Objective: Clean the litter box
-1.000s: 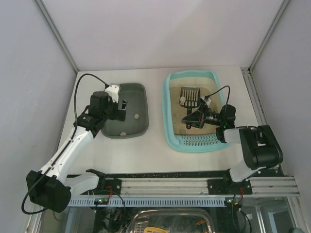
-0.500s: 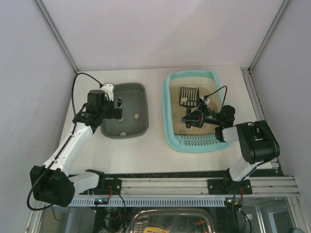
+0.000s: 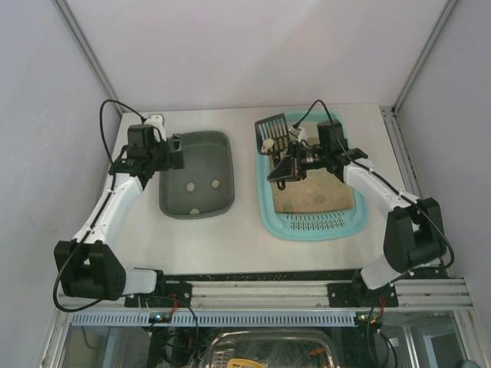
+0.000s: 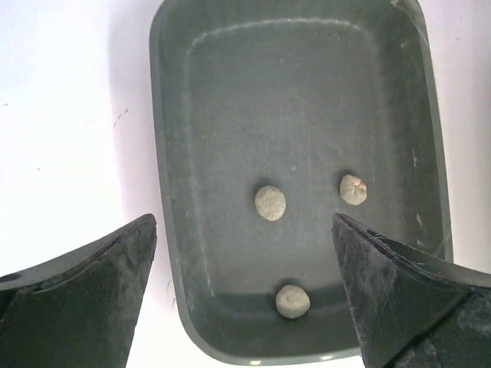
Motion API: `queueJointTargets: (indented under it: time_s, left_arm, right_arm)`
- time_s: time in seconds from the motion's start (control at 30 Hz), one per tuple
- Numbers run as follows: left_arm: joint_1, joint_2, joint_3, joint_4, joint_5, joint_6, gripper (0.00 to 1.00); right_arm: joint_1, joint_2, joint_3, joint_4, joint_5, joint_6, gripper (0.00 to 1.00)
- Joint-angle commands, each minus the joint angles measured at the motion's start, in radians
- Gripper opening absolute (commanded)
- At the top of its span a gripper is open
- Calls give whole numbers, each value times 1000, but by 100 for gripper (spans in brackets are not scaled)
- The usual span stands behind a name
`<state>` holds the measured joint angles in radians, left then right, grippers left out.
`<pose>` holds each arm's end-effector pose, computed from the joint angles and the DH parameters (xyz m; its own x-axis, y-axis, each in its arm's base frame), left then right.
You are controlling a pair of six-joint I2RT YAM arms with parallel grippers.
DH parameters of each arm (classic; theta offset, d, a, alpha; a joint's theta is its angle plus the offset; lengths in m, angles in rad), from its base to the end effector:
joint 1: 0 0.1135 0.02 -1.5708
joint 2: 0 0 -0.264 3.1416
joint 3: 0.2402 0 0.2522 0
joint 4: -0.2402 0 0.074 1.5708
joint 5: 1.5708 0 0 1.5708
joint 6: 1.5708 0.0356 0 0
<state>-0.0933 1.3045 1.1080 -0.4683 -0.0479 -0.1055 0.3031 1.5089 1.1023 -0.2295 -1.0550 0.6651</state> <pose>0.2876 -0.0252 0.3116 -0.6166 -0.0479 -0.7858 -0.0094 0.9985 -0.0535 0.3019 0.1269 0.2808 -0.9492 0.0221 -0.3140 -0.2914 0.3155 0.9031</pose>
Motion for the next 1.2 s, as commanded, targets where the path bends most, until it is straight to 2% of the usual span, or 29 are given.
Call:
queueJointTargets:
  time_s: [0.0, 0.23, 0.33, 0.43, 0.57, 0.63, 0.77, 0.83, 1.17]
  left_arm:
    - [56, 28, 77, 37, 17, -101, 100]
    - [110, 69, 66, -3, 49, -256, 99]
    - [146, 89, 79, 3, 26, -309, 100]
    - [202, 129, 125, -33, 27, -370, 100]
    - [249, 148, 149, -30, 34, -371, 100]
    - [269, 148, 148, -14, 44, -376, 100]
    - [304, 155, 144, 2, 74, -396, 100]
    - [315, 154, 139, 8, 87, -399, 100]
    - [319, 139, 77, 54, 140, -395, 100]
  right_arm:
    - [85, 118, 185, -295, 87, -166, 0]
    - [244, 357, 553, -561, 291, -234, 0]
    - [305, 447, 735, -691, 441, -277, 0]
    - [387, 534, 883, -831, 692, -340, 0]
    - [504, 639, 1059, -977, 1031, -395, 0]
    - [569, 677, 1109, -1007, 1195, -431, 0]
    - [669, 719, 1131, -1004, 1407, -451, 0]
    - [695, 734, 1129, -995, 1455, -462, 0]
    - [708, 733, 1131, -973, 1401, -460, 0]
